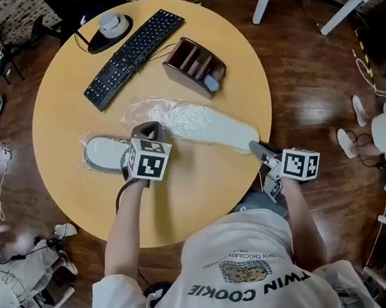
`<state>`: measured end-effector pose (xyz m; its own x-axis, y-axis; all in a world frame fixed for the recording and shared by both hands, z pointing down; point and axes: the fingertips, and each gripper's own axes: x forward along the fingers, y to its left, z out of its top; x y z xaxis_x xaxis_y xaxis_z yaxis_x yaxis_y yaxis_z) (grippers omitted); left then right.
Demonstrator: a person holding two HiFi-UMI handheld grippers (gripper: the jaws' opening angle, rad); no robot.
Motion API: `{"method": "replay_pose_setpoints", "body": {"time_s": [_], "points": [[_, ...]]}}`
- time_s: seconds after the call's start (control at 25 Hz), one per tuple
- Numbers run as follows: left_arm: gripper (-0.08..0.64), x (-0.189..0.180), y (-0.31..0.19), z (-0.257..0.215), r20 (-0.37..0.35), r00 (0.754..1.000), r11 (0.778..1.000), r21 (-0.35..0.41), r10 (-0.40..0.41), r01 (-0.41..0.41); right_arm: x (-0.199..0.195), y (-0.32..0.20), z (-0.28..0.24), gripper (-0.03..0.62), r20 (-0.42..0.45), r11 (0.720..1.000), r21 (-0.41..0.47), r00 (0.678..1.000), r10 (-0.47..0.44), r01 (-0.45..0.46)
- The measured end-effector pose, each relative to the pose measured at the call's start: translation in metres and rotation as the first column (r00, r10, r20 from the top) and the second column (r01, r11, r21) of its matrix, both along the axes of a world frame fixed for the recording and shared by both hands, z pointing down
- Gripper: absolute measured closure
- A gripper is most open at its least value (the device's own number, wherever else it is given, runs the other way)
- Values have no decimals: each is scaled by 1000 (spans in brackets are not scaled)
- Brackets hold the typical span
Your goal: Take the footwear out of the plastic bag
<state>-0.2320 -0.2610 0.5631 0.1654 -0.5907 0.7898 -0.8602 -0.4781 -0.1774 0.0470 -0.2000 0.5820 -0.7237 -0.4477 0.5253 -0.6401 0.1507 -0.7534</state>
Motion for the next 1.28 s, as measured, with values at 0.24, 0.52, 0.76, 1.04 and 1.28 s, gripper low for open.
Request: {"method": "replay_pose_setpoints", "body": {"time_s": [0.24, 0.52, 0.76, 1.04, 1.28], "points": [[561, 11, 4, 28, 18, 1000, 998, -64, 21, -20, -3, 0, -5, 509, -1, 1000, 10, 1000, -6, 6], [561, 11, 4, 39, 56, 998, 996, -82, 37, -32, -5, 0, -17, 517, 12, 999, 42, 1000, -23, 23], [561, 10, 5, 41, 83, 995, 996, -82, 48, -41, 6, 6, -27, 522, 44, 998, 59, 999, 1, -4], [561, 11, 7, 40, 88, 995, 996, -78, 54, -47, 19, 21, -48, 528, 142, 994, 100, 990, 22, -37], [561, 14, 8, 38, 93, 994, 996, -74, 62, -55, 33, 32, -62, 532, 170, 991, 111, 984, 54, -74]]}}
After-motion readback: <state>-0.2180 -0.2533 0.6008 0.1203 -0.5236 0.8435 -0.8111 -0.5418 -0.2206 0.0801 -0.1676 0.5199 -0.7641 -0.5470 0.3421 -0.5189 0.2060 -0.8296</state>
